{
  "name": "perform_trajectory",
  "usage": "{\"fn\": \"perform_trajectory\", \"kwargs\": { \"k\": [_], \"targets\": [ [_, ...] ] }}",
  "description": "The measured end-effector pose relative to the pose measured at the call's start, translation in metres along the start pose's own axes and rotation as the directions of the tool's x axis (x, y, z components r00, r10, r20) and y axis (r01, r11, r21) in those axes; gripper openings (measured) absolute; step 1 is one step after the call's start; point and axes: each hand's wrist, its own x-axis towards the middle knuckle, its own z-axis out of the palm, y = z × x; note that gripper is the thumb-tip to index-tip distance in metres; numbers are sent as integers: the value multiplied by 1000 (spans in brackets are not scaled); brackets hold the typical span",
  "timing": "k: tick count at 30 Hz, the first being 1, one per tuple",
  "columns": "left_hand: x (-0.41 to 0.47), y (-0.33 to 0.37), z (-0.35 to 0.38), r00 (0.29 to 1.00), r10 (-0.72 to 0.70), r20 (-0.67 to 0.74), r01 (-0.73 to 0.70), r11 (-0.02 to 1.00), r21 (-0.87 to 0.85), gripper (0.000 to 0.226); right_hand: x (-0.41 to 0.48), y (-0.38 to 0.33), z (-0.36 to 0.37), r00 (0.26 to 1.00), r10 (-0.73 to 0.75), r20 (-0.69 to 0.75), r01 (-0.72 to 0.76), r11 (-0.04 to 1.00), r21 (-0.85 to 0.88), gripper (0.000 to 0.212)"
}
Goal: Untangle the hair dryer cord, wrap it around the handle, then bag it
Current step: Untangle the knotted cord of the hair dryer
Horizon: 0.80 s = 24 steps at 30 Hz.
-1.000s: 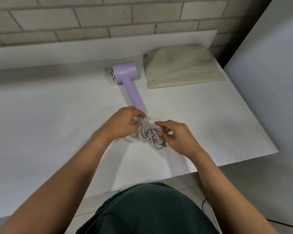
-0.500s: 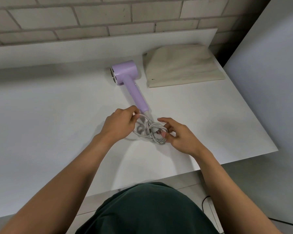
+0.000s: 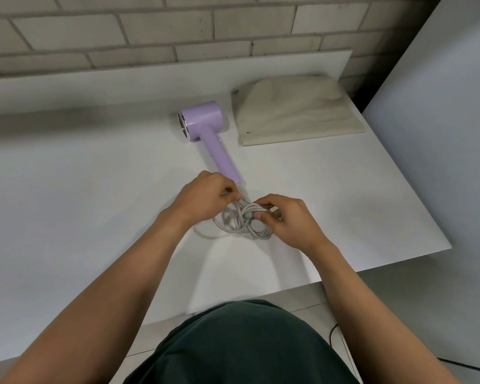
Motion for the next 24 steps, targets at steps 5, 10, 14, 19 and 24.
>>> {"fn": "perform_trajectory", "kwargs": {
  "k": [5,10,14,19,24],
  "targets": [
    [-4,-2,-2,993,-78,-91,72,995,-64,21,-4,0,-2,996,76,-38,-73,995,67,10],
    [-10,2,-17,978,-201,-56,126,783,-609,6,-4,2,-2,983,172,-60,-168,984,65,8],
    [-16,13,-33,979,-166,115,181,467,-865,25,-3,0,-1,983,182,-23,-182,983,-9,12],
    [-18,31,-33,978,-142,152,195,367,-910,30,-8,-16,-10,994,64,-85,-69,996,-64,52],
    [-19,52,-21,1000,-24,6,20,634,-773,15,-8,-69,-47,960,269,-79,-148,728,670,33]
  ]
}}
